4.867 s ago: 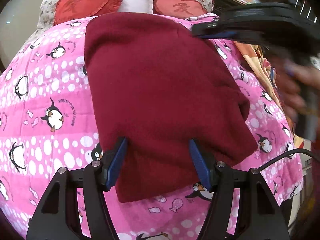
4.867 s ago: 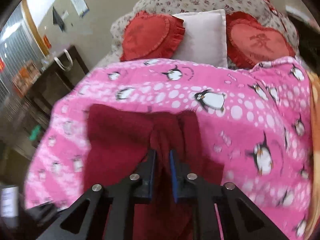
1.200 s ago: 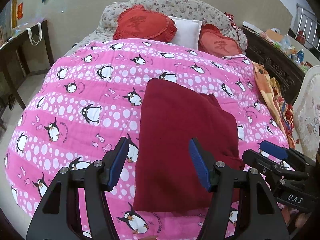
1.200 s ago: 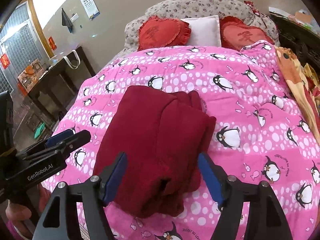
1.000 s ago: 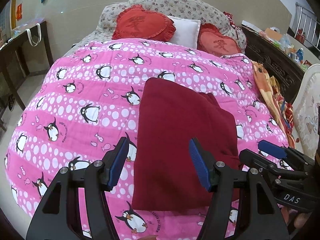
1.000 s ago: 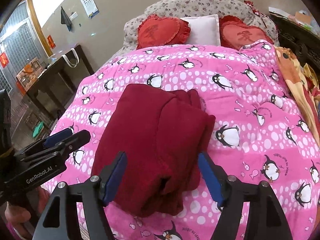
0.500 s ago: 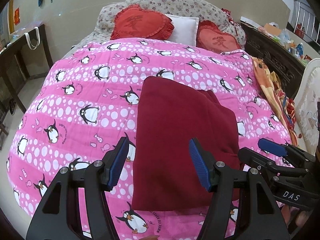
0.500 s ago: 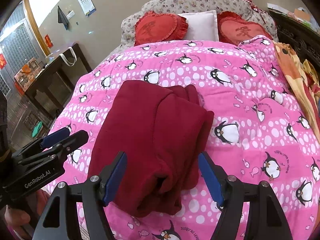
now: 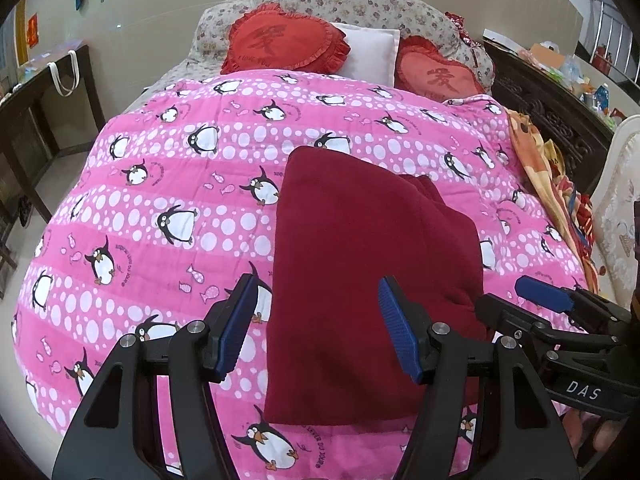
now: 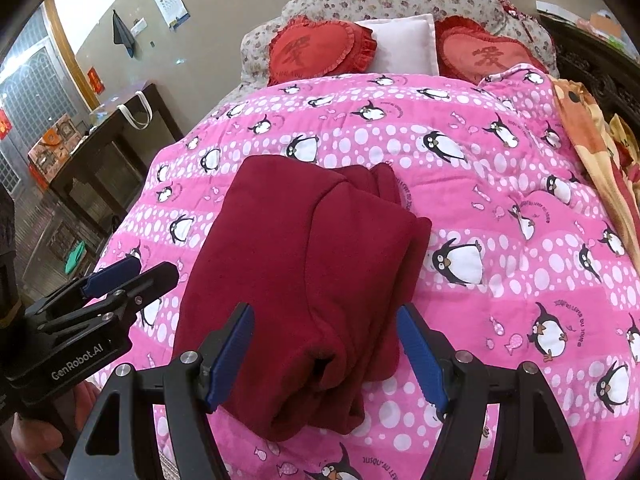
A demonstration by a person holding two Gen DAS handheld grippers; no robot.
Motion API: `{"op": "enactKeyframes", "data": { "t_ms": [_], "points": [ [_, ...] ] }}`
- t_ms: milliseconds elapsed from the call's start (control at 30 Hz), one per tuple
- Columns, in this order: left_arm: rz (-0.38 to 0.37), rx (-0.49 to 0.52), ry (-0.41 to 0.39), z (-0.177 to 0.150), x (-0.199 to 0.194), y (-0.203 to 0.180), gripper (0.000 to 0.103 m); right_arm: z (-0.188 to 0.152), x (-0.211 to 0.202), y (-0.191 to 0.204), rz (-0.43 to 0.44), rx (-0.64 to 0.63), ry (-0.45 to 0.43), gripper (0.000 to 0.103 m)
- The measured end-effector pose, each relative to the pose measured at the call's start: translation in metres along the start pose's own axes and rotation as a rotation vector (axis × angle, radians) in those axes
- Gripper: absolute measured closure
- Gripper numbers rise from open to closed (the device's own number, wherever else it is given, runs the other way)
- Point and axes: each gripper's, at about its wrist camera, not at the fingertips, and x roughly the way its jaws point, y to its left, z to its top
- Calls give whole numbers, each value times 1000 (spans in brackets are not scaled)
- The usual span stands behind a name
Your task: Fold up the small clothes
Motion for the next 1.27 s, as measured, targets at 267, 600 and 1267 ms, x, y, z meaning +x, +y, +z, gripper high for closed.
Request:
{"op": "enactKeyframes", "data": {
  "t_ms": [267, 600, 1267],
  "points": [
    [0, -6, 8, 0, 6, 4, 40, 0, 5, 1, 1, -1, 9, 32],
    [5, -12, 16, -2, 10, 6, 40, 0, 11, -1, 5, 6, 25, 32],
    [37, -52, -26, 3, 19, 38, 40, 0, 24, -15, -14, 0, 34, 32]
  ]
}}
